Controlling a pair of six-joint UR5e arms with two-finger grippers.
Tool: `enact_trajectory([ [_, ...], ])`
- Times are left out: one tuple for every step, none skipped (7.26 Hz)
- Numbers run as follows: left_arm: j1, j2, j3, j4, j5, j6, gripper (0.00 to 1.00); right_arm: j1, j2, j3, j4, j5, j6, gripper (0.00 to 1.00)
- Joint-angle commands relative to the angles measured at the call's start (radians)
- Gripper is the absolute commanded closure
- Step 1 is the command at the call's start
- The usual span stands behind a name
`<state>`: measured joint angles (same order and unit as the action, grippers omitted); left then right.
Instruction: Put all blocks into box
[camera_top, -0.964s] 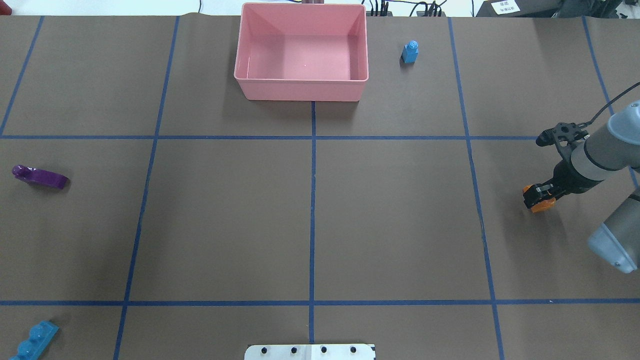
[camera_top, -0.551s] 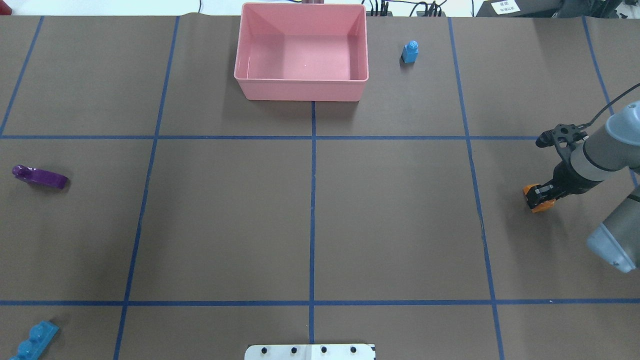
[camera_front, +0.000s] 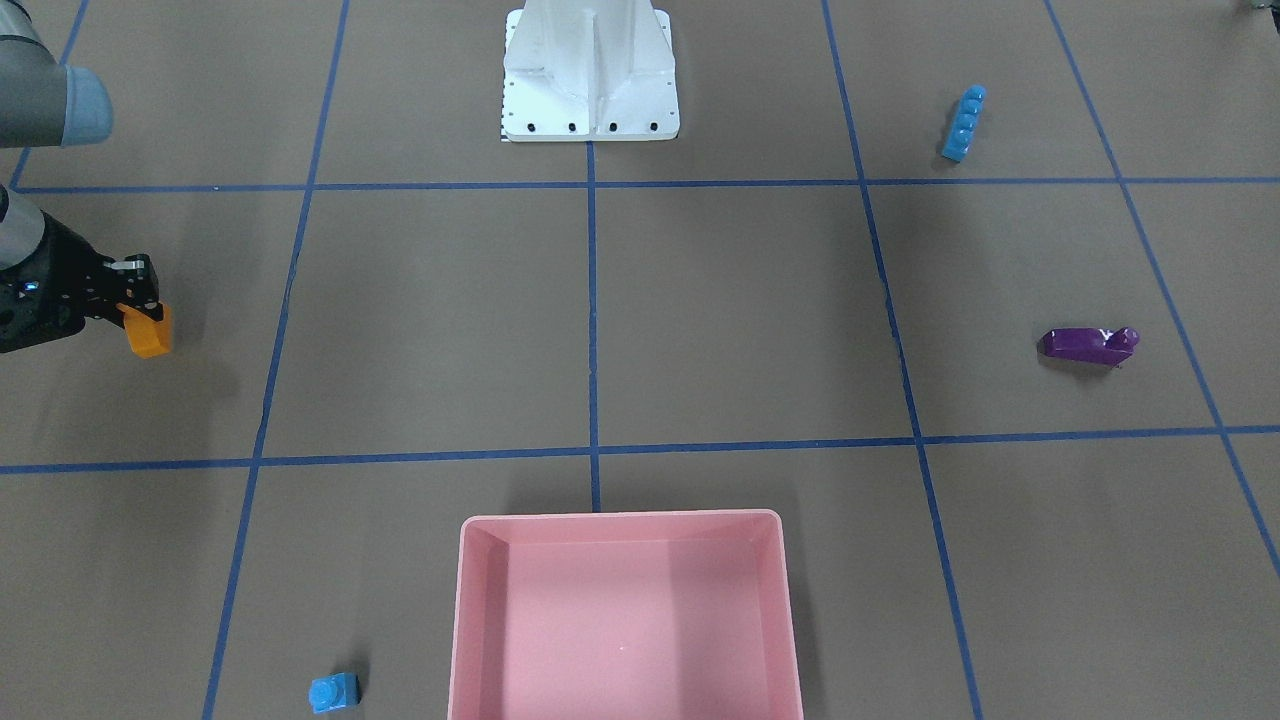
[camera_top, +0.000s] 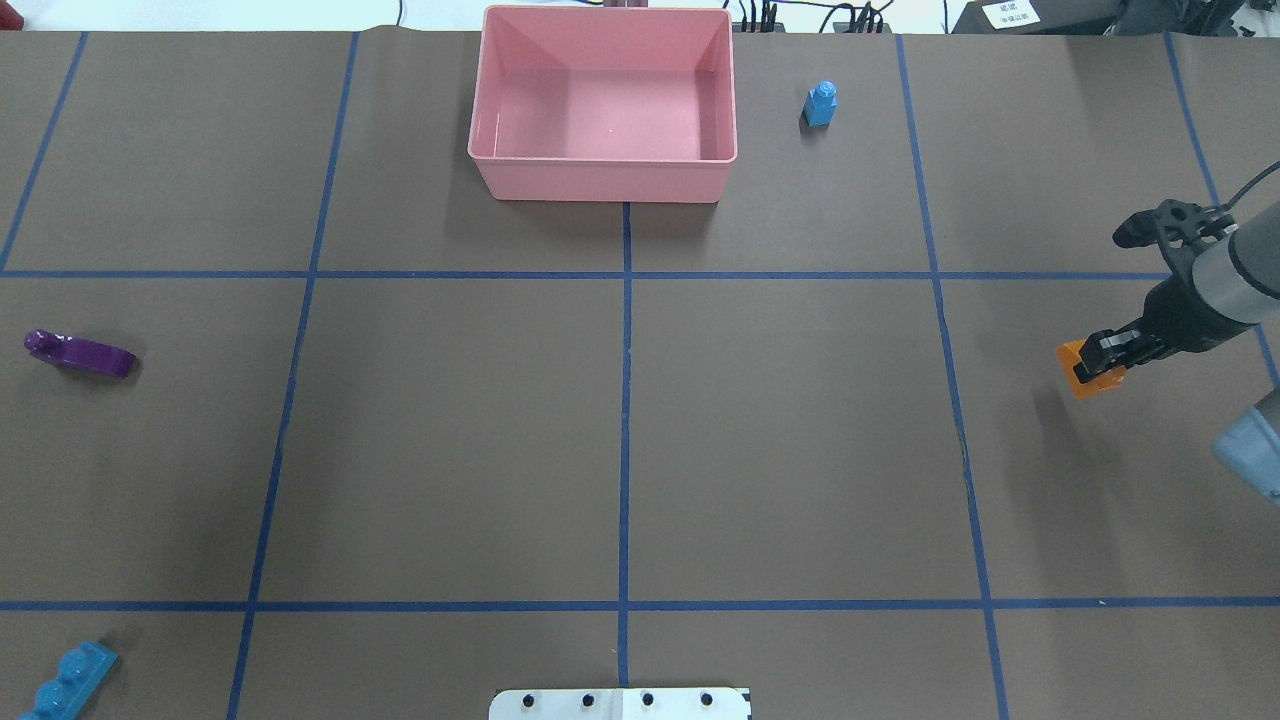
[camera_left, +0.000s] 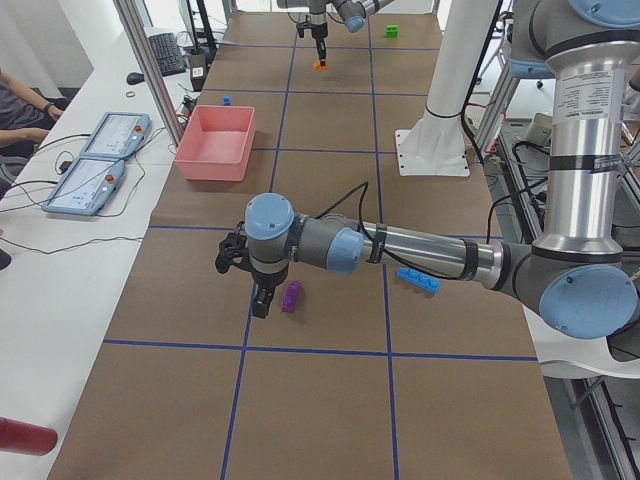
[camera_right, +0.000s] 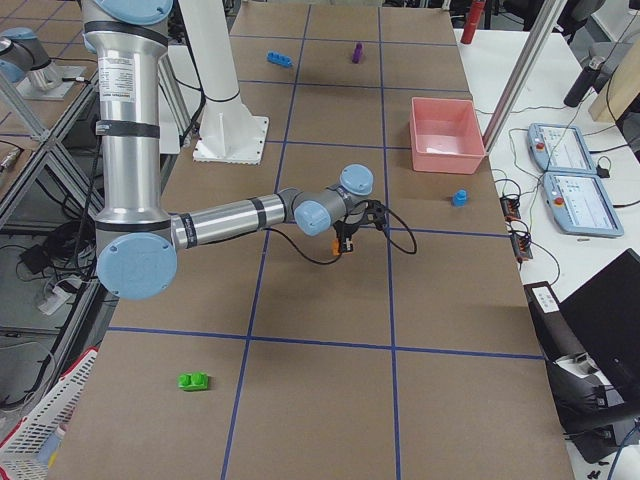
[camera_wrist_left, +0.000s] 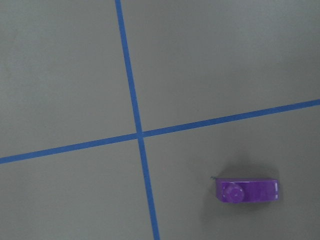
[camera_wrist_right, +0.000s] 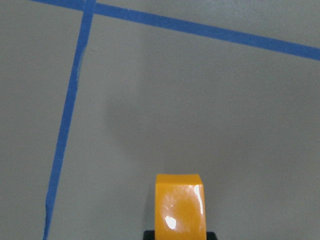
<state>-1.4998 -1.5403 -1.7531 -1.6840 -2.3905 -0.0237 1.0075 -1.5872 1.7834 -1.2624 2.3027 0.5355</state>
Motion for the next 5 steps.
enact_trajectory([
  [0.05,-0.003,0.001,-0.013,-0.016,0.001,0.0,0.101,0.021,0.014,-0.002,0.096,0.004,1.0],
  [0.097,-0.004,0.0,-0.038,-0.004,0.011,0.0,0.118,0.048,0.014,-0.002,0.118,0.015,1.0],
  [0.151,0.005,0.0,-0.058,-0.001,0.008,0.0,0.125,0.082,0.027,-0.002,0.118,0.073,1.0],
  [0.173,0.006,0.0,-0.103,0.011,0.049,0.02,0.129,0.134,0.024,-0.002,0.118,0.122,1.0],
  [0.199,0.008,-0.002,-0.12,0.061,0.152,0.02,0.129,0.16,0.024,-0.002,0.116,0.153,1.0],
])
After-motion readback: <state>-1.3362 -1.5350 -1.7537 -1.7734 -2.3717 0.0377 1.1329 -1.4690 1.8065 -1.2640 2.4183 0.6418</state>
